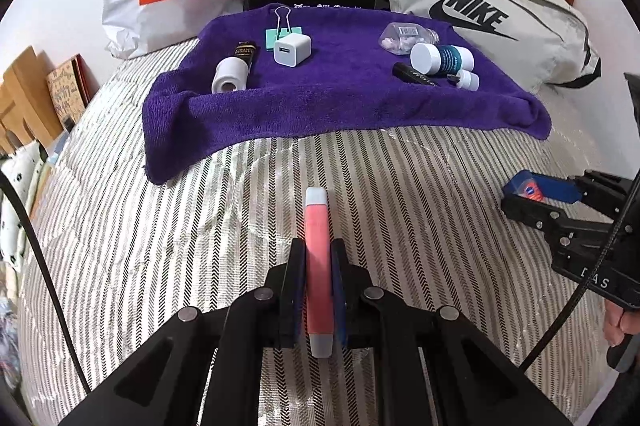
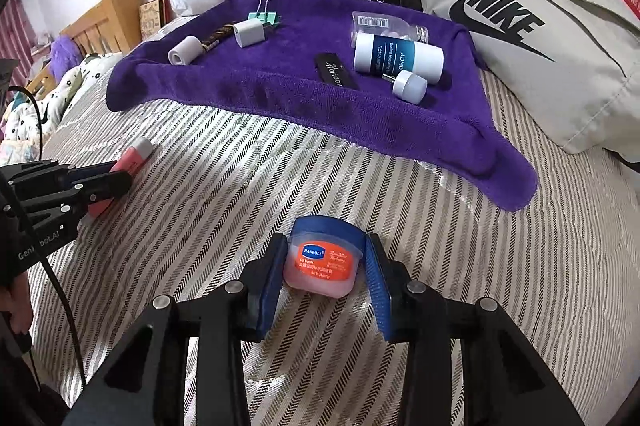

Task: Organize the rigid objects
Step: 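Carry the pink tube with the left gripper while the right gripper carries the Vaseline jar onto the towel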

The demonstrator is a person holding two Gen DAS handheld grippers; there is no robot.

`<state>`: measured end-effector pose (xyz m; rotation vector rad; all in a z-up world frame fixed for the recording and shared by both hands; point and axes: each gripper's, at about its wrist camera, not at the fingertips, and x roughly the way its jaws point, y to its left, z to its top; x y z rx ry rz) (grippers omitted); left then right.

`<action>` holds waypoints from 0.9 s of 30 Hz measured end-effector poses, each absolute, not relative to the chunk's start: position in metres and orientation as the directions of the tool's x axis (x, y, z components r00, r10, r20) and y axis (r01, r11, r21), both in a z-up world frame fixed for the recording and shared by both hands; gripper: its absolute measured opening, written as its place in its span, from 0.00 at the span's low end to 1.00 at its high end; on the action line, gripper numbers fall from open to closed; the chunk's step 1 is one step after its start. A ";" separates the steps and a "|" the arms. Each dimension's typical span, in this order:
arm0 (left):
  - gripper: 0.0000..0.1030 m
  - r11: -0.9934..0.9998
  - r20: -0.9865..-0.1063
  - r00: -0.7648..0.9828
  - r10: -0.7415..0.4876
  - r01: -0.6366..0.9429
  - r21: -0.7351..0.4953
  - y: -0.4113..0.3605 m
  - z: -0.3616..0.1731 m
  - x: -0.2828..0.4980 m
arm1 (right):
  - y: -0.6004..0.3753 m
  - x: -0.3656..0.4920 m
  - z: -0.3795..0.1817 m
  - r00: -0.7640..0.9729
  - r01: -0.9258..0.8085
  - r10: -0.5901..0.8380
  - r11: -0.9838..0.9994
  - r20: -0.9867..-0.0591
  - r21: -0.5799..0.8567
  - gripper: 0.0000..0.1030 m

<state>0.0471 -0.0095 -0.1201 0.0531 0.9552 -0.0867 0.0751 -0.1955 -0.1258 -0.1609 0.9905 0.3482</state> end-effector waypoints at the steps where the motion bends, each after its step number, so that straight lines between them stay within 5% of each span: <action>1: 0.12 0.995 -0.816 0.576 -0.049 0.097 0.009 -0.010 -0.120 0.047 | -0.195 0.075 -0.126 0.504 -0.357 0.212 0.934 -0.837 0.021 0.38; 9: 0.12 0.983 -0.795 0.579 -0.181 0.112 -0.142 0.006 -0.113 0.040 | -0.201 0.073 -0.124 0.495 -0.351 0.230 0.935 -0.838 0.050 0.38; 27: 0.12 0.981 -0.771 0.610 -0.183 0.161 -0.106 0.002 -0.076 0.054 | -0.219 0.077 -0.098 0.504 -0.350 0.291 0.930 -0.813 0.116 0.38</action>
